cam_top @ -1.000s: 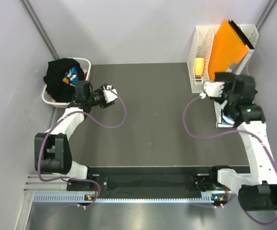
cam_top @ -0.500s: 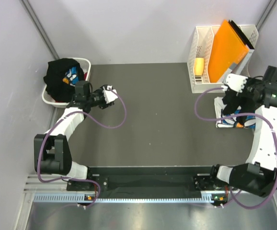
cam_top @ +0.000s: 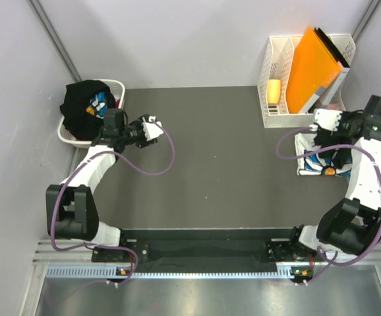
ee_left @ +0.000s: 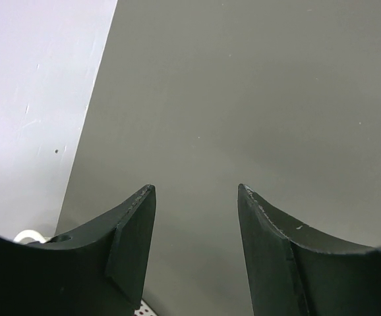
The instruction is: Fold and stack the t-shirts
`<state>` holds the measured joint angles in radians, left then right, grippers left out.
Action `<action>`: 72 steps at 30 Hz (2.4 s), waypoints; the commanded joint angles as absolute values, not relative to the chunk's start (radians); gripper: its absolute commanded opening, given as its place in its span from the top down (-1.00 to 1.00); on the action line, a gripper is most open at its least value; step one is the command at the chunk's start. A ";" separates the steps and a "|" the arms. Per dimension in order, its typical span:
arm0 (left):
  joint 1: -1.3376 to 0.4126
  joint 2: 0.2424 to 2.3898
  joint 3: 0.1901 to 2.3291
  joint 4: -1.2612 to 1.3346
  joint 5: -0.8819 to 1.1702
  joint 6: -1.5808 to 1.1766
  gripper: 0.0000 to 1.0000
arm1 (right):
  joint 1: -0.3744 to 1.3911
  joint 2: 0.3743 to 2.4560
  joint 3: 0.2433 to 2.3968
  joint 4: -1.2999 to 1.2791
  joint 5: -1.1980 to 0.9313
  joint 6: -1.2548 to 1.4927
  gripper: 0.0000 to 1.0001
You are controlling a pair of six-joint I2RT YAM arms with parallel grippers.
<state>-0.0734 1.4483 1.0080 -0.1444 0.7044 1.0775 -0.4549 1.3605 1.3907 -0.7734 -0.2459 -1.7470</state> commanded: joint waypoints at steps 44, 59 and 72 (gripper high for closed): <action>-0.121 1.373 0.997 -0.190 0.695 1.137 -0.15 | -0.407 1.066 0.541 -0.379 -0.224 -1.750 0.41; -0.121 1.379 1.017 -0.189 0.687 1.140 -0.15 | -0.407 1.131 0.545 -0.242 -0.121 -1.413 -0.08; -0.121 1.394 1.032 -0.198 0.678 1.166 -0.15 | -0.408 1.042 0.614 -0.452 -0.208 -1.264 -0.43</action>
<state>-0.1181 1.3838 0.9867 -0.2005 0.6628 1.1370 -0.4042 1.0969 0.5396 -0.3325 -0.1307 -1.3407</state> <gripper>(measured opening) 0.576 0.668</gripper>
